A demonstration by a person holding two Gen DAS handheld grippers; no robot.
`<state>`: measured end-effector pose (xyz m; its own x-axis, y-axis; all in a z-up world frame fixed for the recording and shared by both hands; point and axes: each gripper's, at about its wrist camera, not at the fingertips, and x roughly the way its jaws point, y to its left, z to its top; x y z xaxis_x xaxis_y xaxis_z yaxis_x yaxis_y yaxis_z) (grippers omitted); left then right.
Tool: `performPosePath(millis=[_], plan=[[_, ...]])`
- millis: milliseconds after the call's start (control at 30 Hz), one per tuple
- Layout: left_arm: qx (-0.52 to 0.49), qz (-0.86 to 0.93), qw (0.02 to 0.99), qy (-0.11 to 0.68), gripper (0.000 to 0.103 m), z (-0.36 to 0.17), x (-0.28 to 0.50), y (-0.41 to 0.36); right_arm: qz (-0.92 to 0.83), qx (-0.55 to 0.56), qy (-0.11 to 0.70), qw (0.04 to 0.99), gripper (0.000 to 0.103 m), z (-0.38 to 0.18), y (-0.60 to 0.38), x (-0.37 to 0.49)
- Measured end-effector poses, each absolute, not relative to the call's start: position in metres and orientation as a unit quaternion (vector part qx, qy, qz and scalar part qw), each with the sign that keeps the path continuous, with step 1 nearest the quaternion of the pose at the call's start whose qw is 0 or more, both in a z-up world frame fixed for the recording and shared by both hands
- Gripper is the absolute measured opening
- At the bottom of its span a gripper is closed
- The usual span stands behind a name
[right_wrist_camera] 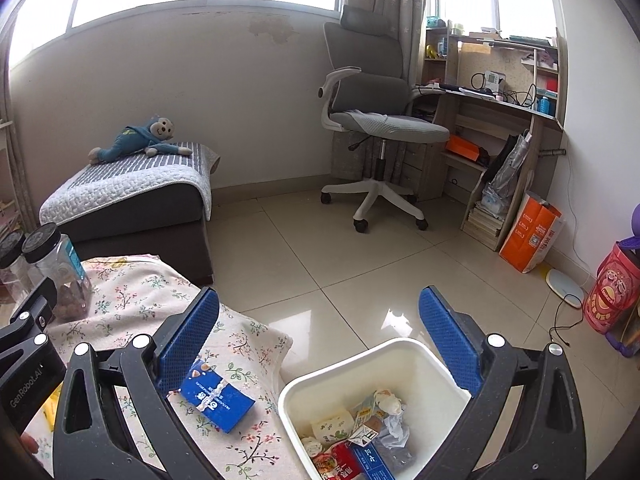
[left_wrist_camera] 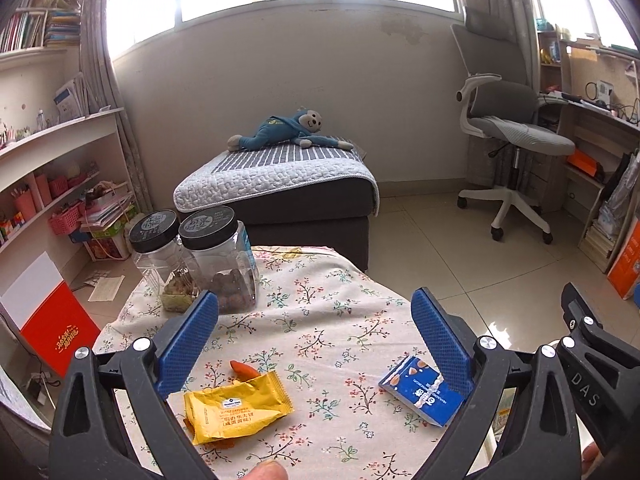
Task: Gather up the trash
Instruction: 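Grasp the yellow snack bag with the left tool while the right tool grasps the orange peel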
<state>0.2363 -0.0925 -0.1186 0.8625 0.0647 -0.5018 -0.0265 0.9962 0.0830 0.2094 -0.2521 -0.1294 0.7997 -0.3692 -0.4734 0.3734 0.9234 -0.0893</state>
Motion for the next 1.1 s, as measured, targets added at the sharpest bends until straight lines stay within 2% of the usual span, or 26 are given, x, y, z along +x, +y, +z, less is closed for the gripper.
performPosePath(millis=[100, 233, 400, 467, 667, 800, 833, 867, 900, 933, 1000, 1100], plan=[[0.033, 0.037, 0.959, 0.278, 0.094, -0.126, 0.243, -0.072, -0.184, -0.010, 0.251, 0.950, 0.096, -0.130, -0.235, 0.215], [0.057, 0.056, 0.937, 0.339, 0.094, -0.152, 0.268, -0.041, -0.166, -0.009, 0.265, 0.950, 0.096, -0.134, -0.222, 0.221], [0.117, -0.044, 0.861, 0.493, 0.094, -0.213, 0.311, -0.013, -0.154, -0.022, 0.286, 0.945, 0.096, -0.143, -0.208, 0.232], [0.138, -0.088, 0.832, 0.531, 0.094, -0.234, 0.318, -0.007, -0.150, -0.021, 0.297, 0.943, 0.096, -0.146, -0.204, 0.237], [0.222, -0.173, 0.765, 0.579, 0.094, -0.276, 0.329, -0.017, -0.144, -0.015, 0.324, 0.935, 0.096, -0.155, -0.201, 0.248], [0.301, -0.166, 0.743, 0.575, 0.094, -0.299, 0.322, -0.023, -0.134, -0.016, 0.345, 0.929, 0.096, -0.164, -0.195, 0.255], [0.302, -0.165, 0.743, 0.574, 0.087, -0.300, 0.320, -0.020, -0.130, -0.018, 0.349, 0.928, 0.096, -0.165, -0.192, 0.257], [0.285, -0.174, 0.747, 0.575, 0.064, -0.298, 0.318, -0.014, -0.126, -0.020, 0.352, 0.927, 0.096, -0.167, -0.188, 0.258], [0.259, -0.181, 0.752, 0.579, 0.063, -0.294, 0.316, -0.007, -0.121, -0.022, 0.355, 0.927, 0.096, -0.168, -0.184, 0.260], [0.232, -0.183, 0.764, 0.573, 0.054, -0.287, 0.315, 0.002, -0.115, -0.024, 0.358, 0.926, 0.096, -0.170, -0.180, 0.261], [0.182, -0.186, 0.782, 0.566, 0.027, -0.274, 0.310, 0.022, -0.100, -0.024, 0.366, 0.925, 0.096, -0.173, -0.169, 0.265], [0.124, -0.174, 0.808, 0.549, 0.021, -0.253, 0.297, 0.052, -0.061, -0.020, 0.384, 0.921, 0.096, -0.181, -0.148, 0.273]])
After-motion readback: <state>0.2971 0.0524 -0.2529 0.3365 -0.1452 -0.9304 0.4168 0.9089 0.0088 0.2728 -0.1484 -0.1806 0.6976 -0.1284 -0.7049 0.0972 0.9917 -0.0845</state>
